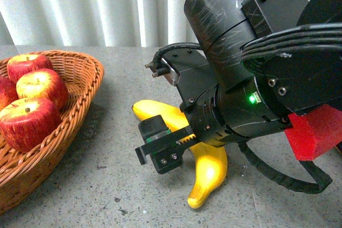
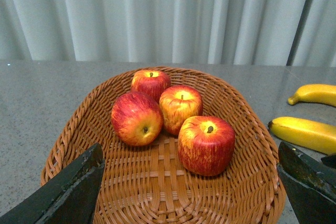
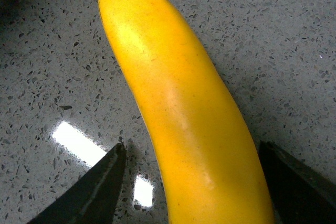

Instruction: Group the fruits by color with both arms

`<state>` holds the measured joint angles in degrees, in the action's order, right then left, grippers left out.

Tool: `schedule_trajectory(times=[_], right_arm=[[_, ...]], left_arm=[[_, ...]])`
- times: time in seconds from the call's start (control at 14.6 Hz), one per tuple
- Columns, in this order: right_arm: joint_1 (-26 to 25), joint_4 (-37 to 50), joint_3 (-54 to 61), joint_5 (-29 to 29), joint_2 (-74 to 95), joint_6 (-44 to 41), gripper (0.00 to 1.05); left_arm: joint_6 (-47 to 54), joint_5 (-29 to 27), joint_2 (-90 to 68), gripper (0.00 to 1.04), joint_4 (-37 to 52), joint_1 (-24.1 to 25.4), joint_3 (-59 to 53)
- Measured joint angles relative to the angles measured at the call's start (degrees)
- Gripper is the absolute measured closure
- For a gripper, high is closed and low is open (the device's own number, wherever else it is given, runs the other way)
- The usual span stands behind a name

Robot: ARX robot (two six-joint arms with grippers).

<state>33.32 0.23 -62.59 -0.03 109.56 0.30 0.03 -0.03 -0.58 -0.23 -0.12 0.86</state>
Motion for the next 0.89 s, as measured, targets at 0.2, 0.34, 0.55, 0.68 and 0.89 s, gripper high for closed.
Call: schedule_trajectory(times=[0.2,0.34,0.55,0.68,0.89], right_arm=[[-0.44,1.36,0.42,-0.07,-0.04,-0.74,0.66],[-4.33,1.60,0.42,0.50,-1.75,2.29,0.66],[-11.10,1.53,1.53,-2.03,-9.55,6.86,0.66],[-17.05,2.89,5.07,-8.48,-16.28,7.34,0.66],[-32.61,2.93,11.30,-16.22,-24.59,-2.10,0.66]], left_arm=[[0.00,0.00,0.00,0.07,0.00,0.00,0.00],[0.00,0.00,0.00,0.07,0.00,0.00,0.00],[0.00,0.00,0.00,0.07,0.02,0.00,0.00],[0.00,0.00,0.00,0.07,0.02,0.00,0.00],[0.00,0.00,0.00,0.07,0.00,0.00,0.00]])
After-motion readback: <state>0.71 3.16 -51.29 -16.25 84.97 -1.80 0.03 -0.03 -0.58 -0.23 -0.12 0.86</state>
